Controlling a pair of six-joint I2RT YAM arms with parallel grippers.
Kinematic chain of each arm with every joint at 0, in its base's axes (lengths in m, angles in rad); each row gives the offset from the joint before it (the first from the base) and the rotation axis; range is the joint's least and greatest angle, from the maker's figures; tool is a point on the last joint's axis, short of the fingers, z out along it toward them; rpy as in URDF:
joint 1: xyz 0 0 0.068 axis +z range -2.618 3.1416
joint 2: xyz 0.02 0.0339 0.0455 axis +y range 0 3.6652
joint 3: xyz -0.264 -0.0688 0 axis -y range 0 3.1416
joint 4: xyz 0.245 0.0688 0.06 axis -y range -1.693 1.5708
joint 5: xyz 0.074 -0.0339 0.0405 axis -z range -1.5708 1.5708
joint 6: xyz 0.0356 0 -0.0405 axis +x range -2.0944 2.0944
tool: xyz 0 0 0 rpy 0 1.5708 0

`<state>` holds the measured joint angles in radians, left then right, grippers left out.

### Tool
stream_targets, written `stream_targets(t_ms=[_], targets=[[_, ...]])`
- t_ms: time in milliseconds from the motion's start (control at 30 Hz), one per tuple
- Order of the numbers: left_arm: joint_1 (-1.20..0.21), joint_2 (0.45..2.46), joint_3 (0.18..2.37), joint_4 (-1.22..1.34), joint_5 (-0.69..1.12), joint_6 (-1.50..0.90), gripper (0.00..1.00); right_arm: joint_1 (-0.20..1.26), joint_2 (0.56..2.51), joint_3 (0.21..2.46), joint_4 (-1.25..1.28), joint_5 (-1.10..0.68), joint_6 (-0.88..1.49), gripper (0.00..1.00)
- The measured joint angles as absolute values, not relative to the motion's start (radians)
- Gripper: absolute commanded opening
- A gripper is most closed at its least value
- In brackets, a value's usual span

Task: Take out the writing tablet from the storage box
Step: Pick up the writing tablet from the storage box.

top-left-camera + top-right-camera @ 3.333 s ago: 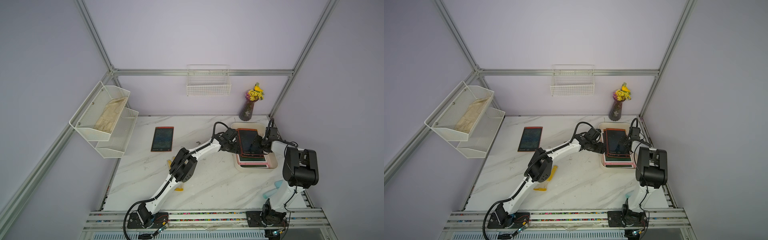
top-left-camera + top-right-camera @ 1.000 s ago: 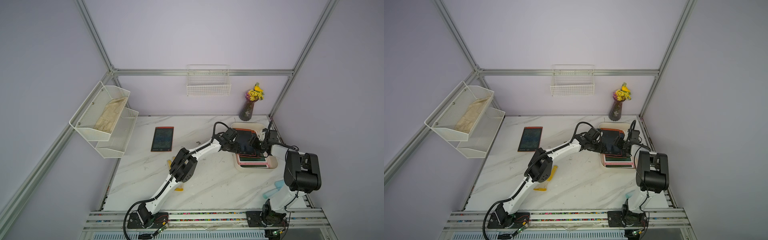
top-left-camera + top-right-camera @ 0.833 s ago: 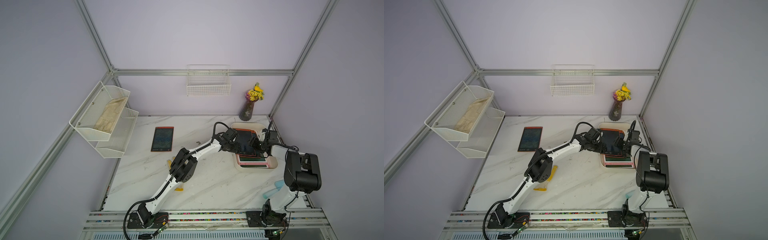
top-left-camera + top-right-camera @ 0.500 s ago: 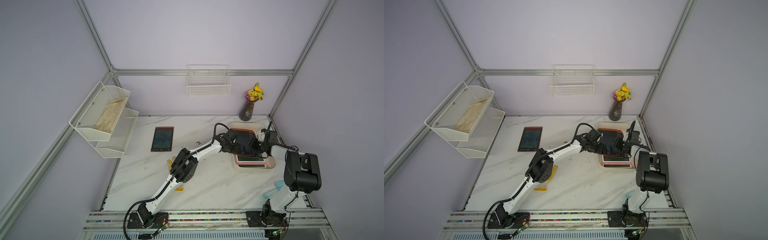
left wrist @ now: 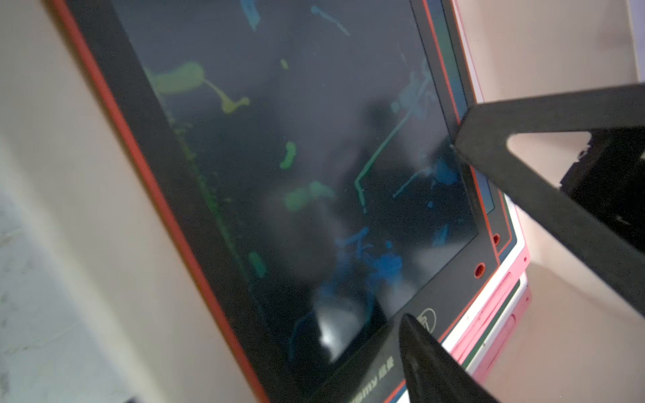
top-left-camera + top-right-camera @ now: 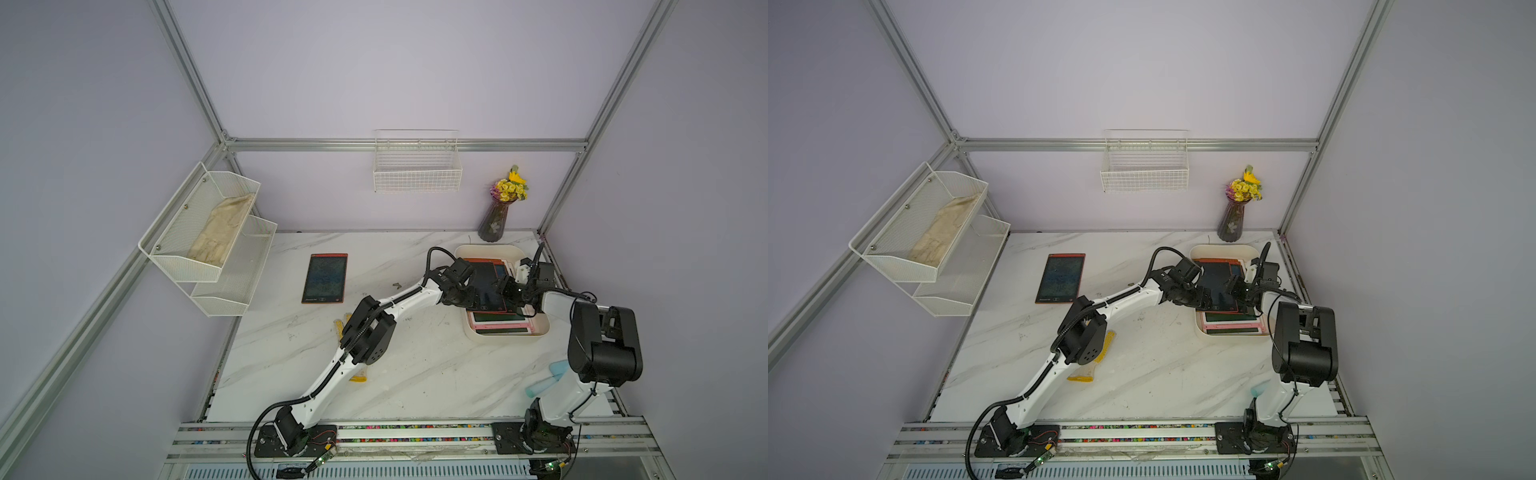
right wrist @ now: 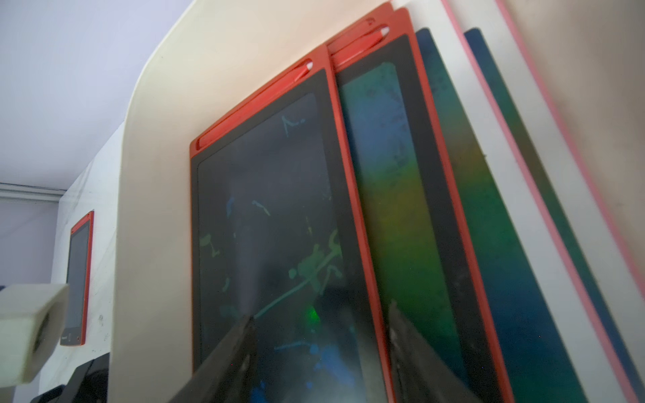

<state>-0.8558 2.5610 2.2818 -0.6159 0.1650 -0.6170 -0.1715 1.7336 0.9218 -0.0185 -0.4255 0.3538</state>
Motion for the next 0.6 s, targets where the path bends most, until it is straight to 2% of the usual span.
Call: stream_targets(t_ms=[233,600], targets=[[-0.855,2.561,2.282,-0.617,0.168,-0.618,0.75,-0.165,1.734,0.922,-0.017,-0.427,0.343,0.61],[-0.842,2.546,2.268,-0.654,0.176,-0.622,0.76,-0.168,1.736,0.905,0.027,-0.522,0.353,0.54]])
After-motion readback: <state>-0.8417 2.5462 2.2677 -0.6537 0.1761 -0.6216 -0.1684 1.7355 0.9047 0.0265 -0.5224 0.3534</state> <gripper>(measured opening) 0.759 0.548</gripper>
